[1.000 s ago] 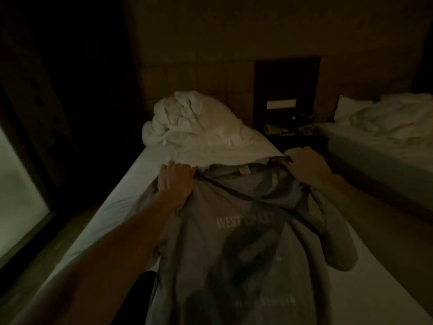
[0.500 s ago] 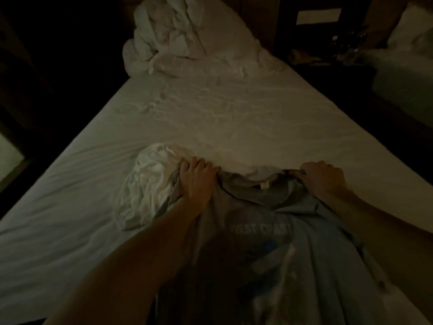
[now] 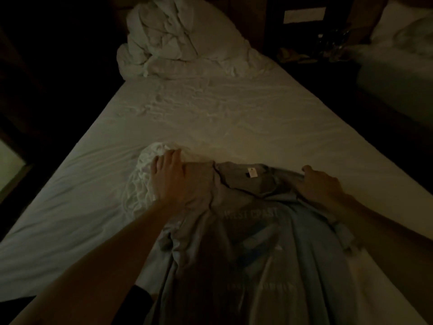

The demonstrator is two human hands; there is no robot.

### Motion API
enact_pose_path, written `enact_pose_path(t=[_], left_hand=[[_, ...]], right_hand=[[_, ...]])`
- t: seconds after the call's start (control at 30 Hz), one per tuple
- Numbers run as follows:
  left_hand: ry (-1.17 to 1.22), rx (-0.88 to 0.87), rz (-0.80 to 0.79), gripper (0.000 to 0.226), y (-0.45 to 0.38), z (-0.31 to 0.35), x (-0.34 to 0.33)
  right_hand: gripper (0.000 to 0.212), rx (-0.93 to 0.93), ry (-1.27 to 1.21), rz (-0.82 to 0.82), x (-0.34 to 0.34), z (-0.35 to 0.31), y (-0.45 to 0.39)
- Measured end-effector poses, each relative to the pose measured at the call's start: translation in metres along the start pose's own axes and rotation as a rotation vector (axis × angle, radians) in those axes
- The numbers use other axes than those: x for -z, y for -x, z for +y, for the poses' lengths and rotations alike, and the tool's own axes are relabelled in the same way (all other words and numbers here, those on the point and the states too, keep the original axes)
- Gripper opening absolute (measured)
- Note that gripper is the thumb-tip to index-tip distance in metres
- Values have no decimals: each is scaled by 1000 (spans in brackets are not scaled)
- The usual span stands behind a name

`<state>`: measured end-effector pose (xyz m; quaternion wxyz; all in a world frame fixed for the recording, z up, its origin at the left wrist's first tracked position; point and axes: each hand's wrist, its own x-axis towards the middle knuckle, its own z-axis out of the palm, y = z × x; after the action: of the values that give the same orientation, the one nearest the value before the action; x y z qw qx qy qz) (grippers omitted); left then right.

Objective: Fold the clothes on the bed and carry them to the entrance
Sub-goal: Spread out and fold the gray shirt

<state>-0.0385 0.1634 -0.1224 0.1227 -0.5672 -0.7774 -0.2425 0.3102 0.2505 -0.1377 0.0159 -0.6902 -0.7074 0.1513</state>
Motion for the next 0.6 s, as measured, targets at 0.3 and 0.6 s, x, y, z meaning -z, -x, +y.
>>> enact_pose_path(t=[0.3, 0.6], left_hand=[[194, 277, -222, 48, 62, -29, 29], [584, 741, -540, 42, 71, -25, 43]], right_hand=[[62, -229, -190, -98, 14, 57, 65], [46, -235, -787, -279, 25, 67, 97]])
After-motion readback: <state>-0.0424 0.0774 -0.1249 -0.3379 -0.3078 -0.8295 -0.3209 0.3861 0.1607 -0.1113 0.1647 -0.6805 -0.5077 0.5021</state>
